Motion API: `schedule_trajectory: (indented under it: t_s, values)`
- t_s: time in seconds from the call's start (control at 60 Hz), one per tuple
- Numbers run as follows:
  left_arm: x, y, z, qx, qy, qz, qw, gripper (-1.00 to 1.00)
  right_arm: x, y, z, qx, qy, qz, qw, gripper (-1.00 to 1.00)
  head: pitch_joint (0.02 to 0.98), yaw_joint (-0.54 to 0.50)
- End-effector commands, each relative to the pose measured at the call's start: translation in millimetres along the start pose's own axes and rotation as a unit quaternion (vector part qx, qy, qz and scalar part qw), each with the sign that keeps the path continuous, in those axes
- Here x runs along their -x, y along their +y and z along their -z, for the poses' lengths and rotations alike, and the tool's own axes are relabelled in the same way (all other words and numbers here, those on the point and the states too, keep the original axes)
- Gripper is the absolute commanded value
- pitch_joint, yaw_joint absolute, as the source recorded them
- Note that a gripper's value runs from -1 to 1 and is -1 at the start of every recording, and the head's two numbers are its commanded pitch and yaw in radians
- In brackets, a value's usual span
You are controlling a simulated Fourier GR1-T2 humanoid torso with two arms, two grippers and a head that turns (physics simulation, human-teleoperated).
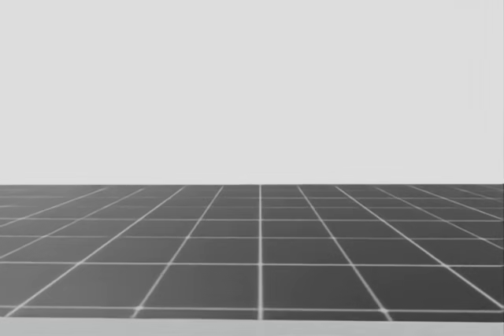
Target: Look at the card. If it is red, pick the object on the left. If it is green, pick the object on the right.
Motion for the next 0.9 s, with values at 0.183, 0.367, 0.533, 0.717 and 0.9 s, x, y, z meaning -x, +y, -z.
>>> schedule_trajectory:
  t_s: [0.183,0.367,0.533,0.717,0.9]
  values:
    - [0.2,-1.0,-0.1,-0.001,0.001,0.001,1.0000,-1.00,-2.9,-2.8,-2.0,-0.012,0.008,0.019,0.9997,-1.00,0.088,0.03]
    - [0.8,-1.1,0.2,-0.004,0.001,0.006,1.0000,-1.00,-1.2,-3.7,0.7,0.002,0.013,0.014,0.9998,-1.00,0.257,0.02]
    - [0.9,-1.0,0.5,-0.004,-0.001,0.011,0.9999,-1.00,-1.3,-4.0,1.1,0.007,0.012,0.008,0.9999,-1.00,0.431,0.03]
    - [1.4,-1.4,0.7,-0.004,-0.002,0.017,0.9998,-1.00,-1.8,-5.0,1.4,0.009,0.011,0.002,0.9999,-1.00,0.635,0.01]
    - [1.2,-2.3,0.4,-0.003,-0.002,0.019,0.9998,-1.00,-1.8,-5.6,1.6,0.013,0.009,-0.005,0.9999,-1.00,0.777,-0.01]
